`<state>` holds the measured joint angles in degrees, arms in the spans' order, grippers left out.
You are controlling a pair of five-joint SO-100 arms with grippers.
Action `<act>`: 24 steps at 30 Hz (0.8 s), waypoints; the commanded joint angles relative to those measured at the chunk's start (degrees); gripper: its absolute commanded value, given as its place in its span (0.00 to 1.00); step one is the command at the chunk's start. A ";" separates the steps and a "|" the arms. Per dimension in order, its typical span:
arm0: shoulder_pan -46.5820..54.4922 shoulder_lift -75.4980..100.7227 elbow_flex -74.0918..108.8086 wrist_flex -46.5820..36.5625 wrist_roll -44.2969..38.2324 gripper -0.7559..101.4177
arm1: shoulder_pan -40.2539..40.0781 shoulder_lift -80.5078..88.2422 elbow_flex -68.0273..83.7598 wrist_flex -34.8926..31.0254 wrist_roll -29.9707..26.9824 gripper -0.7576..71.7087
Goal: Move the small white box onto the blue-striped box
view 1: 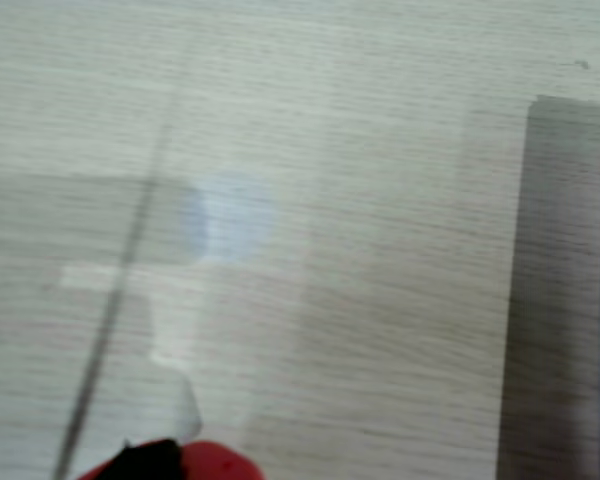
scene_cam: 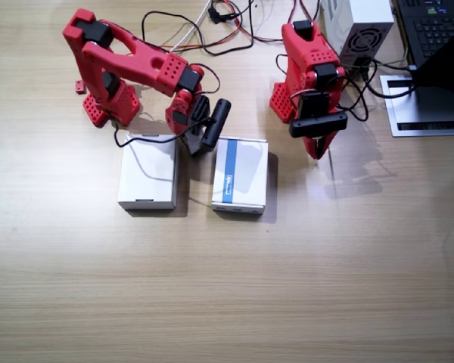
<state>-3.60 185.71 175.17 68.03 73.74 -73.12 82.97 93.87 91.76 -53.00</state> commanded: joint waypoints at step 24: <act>-1.67 -0.70 -1.05 -0.88 0.35 0.01 | 25.93 20.04 -13.62 15.47 -8.61 0.22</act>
<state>-3.60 185.71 175.17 68.03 74.00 -50.80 97.91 79.10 105.82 -58.80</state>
